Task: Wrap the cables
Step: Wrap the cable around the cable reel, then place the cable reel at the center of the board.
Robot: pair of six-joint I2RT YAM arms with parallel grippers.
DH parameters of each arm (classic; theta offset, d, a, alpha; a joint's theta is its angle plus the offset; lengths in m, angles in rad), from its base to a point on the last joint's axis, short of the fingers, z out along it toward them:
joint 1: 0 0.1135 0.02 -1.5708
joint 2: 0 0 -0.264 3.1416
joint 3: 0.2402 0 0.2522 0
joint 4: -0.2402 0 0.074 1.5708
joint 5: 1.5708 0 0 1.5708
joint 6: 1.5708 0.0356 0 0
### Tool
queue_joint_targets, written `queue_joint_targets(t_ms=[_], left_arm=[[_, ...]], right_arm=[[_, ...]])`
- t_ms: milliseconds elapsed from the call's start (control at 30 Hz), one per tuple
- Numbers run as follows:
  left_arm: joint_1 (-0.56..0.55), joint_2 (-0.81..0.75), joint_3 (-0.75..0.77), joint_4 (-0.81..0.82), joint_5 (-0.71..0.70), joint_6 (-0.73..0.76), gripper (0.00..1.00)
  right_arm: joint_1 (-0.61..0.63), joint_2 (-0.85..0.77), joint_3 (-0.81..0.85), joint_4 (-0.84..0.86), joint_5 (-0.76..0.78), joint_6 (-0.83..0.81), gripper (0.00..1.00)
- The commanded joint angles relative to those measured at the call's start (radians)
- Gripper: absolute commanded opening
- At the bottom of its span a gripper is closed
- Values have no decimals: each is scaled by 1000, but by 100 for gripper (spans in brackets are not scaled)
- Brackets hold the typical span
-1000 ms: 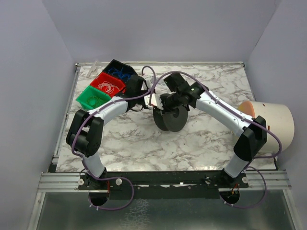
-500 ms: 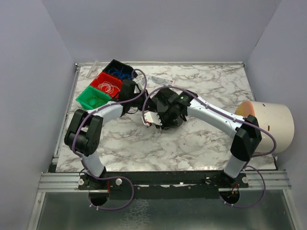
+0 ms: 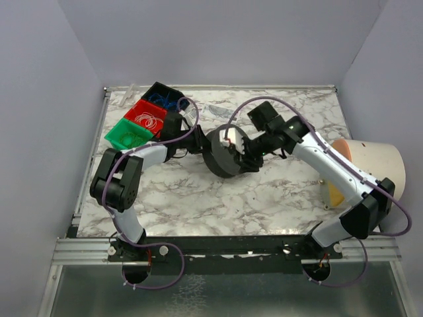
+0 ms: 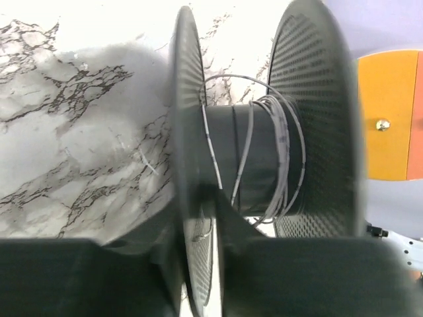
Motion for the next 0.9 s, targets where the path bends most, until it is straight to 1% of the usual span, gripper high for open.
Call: queue_joint_targets(t_ms=[0, 133, 267, 367, 400, 500, 667, 733, 800, 867], left_arm=[[13, 29, 11, 16, 13, -1, 33], [20, 42, 29, -29, -20, 31, 39], [25, 29, 62, -128, -97, 114, 55], [28, 13, 97, -243, -200, 202, 66], [30, 10, 104, -266, -222, 223, 67], [37, 12, 117, -304, -254, 257, 68], [39, 16, 130, -327, -285, 285, 70], [39, 9, 139, -336, -294, 294, 74], [40, -8, 156, -347, -299, 313, 80], [41, -33, 181, -367, -308, 343, 97]], right_arm=[[-110, -37, -52, 173, -50, 139, 46], [-172, -30, -111, 308, -35, 230, 48], [-208, -34, -150, 373, -50, 268, 48], [-227, -35, -166, 393, -57, 275, 48], [-237, -35, -171, 396, -63, 275, 48], [-253, -36, -192, 419, -74, 282, 48], [-285, -49, -213, 428, -83, 279, 49], [-306, -63, -219, 423, -85, 279, 50], [-329, -86, -220, 408, -85, 280, 57], [-346, -120, -224, 393, -80, 279, 64]])
